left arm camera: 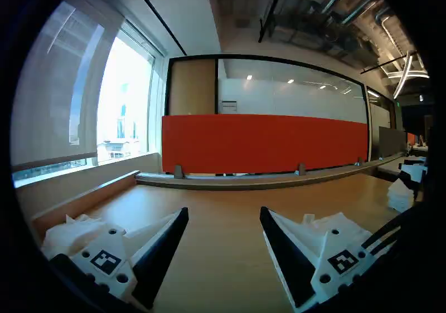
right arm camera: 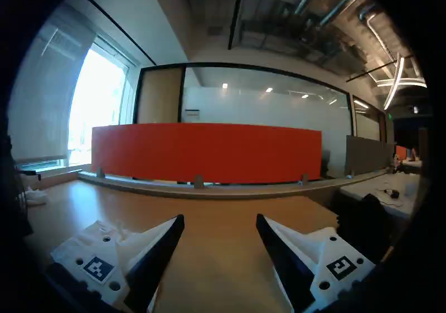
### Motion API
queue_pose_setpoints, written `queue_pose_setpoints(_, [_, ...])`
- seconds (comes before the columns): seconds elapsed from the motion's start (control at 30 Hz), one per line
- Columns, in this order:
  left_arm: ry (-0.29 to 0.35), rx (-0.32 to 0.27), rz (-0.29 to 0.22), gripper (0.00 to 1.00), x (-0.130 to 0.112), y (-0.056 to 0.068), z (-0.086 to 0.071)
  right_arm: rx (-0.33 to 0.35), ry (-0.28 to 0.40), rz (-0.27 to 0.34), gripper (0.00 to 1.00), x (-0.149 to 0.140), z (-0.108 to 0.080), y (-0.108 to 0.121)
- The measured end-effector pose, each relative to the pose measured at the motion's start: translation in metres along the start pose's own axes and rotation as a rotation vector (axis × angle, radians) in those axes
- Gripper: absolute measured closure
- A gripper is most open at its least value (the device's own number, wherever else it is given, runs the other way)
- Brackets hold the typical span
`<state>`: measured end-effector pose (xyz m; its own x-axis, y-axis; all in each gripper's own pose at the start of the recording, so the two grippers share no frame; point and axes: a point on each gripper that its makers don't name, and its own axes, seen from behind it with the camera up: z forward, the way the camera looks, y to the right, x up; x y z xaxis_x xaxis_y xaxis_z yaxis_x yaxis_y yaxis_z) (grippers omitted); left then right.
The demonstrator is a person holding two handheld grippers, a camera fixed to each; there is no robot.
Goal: Fold towel
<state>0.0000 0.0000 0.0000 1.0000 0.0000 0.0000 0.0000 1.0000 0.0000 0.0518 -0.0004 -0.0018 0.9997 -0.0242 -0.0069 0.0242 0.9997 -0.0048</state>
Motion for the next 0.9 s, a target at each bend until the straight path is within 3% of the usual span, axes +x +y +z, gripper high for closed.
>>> queue_pose_setpoints(0.5, [-0.025,0.013,-0.016,0.05,0.081,-0.006,0.001,-0.002,0.007,-0.002,0.0,0.098,-0.001,-0.007])
queue_pose_setpoints(0.9, [-0.069,0.0,0.007,0.05,0.11,-0.003,0.003,-0.016,-0.01,-0.01,0.0,0.137,-0.001,-0.009])
